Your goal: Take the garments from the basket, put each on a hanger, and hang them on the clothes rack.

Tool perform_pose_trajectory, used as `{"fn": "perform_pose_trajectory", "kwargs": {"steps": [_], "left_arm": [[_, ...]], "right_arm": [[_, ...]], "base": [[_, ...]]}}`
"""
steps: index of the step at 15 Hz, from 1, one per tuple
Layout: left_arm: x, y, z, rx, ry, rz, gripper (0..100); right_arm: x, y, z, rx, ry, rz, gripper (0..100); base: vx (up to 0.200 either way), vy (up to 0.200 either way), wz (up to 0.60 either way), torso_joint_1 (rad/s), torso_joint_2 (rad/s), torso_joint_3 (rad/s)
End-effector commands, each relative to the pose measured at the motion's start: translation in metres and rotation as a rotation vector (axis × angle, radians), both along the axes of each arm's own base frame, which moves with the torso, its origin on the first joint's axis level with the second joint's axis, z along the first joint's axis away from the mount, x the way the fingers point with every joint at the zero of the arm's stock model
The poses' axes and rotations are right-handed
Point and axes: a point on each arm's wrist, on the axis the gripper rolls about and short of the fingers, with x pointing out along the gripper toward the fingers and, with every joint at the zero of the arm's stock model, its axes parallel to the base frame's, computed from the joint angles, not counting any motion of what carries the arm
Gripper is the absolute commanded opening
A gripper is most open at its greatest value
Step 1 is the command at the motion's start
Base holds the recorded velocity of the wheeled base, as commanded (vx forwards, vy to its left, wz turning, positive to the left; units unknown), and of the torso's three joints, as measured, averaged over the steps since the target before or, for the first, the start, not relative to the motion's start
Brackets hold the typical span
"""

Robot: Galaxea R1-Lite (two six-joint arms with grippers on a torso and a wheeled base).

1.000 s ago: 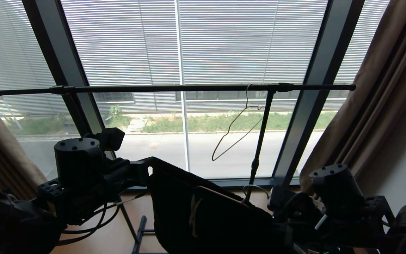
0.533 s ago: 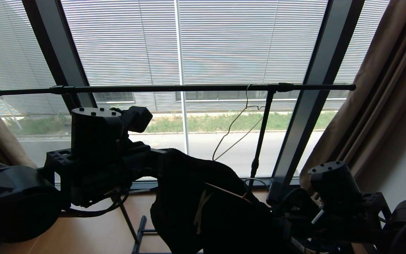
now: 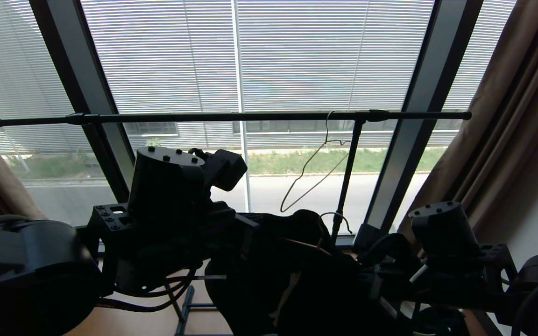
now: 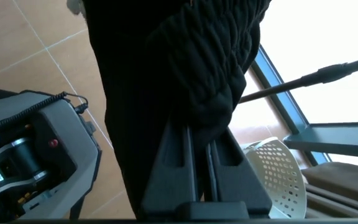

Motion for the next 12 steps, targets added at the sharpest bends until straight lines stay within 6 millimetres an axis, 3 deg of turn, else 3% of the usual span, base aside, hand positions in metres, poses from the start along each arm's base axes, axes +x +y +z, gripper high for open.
{"fn": "perform_pose_trajectory", "kwargs": {"steps": [1, 6, 12], "left_arm": [[-0.002, -0.006, -0.005, 0.015, 0.01, -0.021, 0], [0.0, -0.014, -0.012, 0.036, 0.018, -0.023, 0], [0.008, -0.02, -0.009, 0.038, -0.007, 0.023, 0]], "right_arm": [[0.0, 0.001, 0.008, 0.028, -0.018, -0.013, 0], [-0.004, -0.002, 0.028, 0.112, -0.048, -0.044, 0], [-0.021, 0.0, 0.039, 0.166, -0.058, 0.038, 0]], "base": [[0.0, 0.0, 0.0, 0.0, 0.0, 0.0], [0.0, 0.0, 0.0, 0.0, 0.0, 0.0], [0.0, 0.0, 0.0, 0.0, 0.0, 0.0]]}}
